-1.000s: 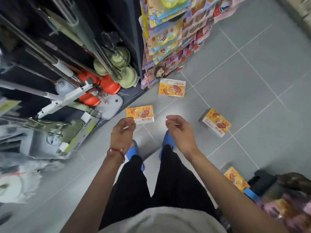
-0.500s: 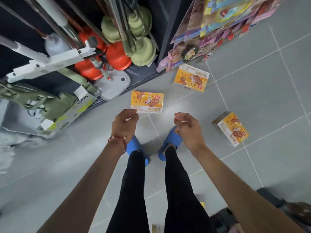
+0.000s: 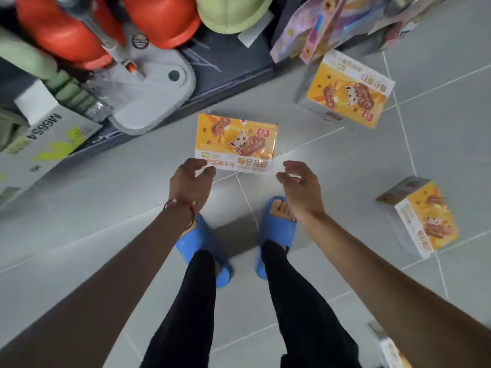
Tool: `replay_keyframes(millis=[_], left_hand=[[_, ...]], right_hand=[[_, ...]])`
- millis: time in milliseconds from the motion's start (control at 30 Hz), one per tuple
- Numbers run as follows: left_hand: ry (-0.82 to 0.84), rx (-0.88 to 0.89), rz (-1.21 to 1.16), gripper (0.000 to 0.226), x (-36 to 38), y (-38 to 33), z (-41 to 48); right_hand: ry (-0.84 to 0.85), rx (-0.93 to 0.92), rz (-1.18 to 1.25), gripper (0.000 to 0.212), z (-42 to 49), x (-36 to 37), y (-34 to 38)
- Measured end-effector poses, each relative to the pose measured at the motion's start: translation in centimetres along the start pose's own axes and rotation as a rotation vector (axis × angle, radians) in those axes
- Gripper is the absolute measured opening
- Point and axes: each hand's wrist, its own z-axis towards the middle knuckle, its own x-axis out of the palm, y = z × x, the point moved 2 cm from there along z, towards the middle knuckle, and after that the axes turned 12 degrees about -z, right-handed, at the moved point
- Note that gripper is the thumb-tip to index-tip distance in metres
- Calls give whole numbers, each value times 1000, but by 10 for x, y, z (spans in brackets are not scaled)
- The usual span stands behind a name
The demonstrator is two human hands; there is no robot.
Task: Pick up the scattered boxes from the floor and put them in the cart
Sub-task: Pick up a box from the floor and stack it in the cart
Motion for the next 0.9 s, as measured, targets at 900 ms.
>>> replay_keyframes(millis=[900], left_hand=[[-216, -33, -37, 69, 23, 56, 106]], right_hand=[[75, -54, -20, 43, 107, 79, -18]])
